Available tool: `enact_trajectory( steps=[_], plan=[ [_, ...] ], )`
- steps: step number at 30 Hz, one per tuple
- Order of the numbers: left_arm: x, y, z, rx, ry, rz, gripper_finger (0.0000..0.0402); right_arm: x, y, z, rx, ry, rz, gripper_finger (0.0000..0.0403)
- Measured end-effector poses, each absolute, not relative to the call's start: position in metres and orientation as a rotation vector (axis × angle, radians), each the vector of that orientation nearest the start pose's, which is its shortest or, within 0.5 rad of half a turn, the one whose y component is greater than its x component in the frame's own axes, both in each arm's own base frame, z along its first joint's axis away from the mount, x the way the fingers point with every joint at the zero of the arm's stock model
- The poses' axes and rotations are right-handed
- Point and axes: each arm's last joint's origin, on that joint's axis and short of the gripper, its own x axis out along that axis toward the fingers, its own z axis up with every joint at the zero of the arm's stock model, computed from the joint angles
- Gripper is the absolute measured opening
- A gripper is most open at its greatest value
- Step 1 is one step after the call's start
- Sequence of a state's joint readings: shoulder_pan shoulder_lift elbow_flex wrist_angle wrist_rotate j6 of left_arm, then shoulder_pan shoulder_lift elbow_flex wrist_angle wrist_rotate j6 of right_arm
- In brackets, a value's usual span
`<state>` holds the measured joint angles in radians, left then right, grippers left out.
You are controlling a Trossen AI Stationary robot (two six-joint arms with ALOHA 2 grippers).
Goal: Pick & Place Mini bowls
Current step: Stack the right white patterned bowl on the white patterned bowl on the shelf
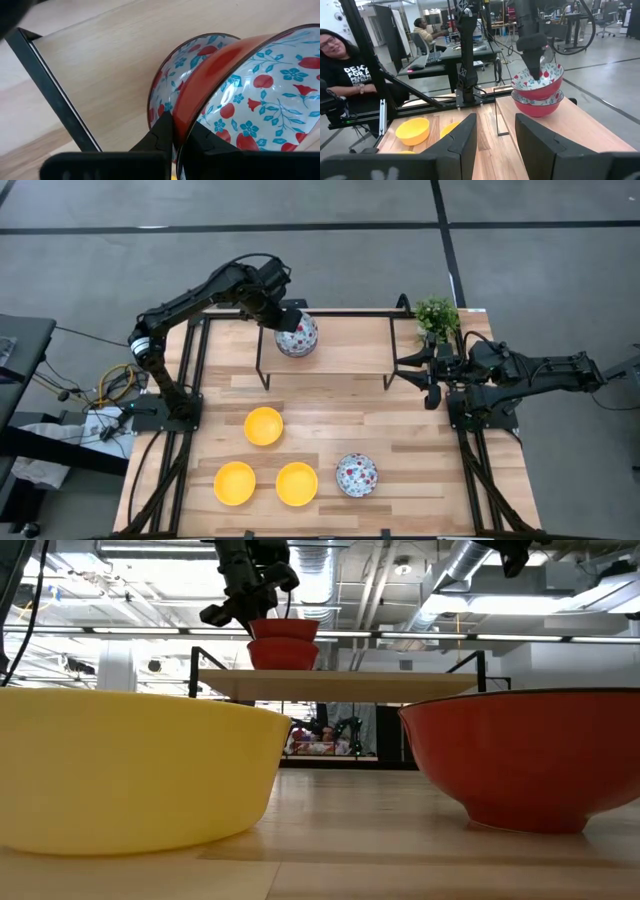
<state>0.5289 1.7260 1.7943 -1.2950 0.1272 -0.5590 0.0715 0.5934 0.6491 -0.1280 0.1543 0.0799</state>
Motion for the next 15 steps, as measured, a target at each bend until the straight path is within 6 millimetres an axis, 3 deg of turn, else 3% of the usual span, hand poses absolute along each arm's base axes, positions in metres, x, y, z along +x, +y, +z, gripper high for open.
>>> enact_trajectory(
  steps=[15],
  plan=[
    [0.2893, 0.1654, 0.3497, -0.863, 1.064, 0.700, 0.0010, 0.1385, 0.0054, 0.3178, 0.072, 0.068, -0.087, 0.0123]
  ],
)
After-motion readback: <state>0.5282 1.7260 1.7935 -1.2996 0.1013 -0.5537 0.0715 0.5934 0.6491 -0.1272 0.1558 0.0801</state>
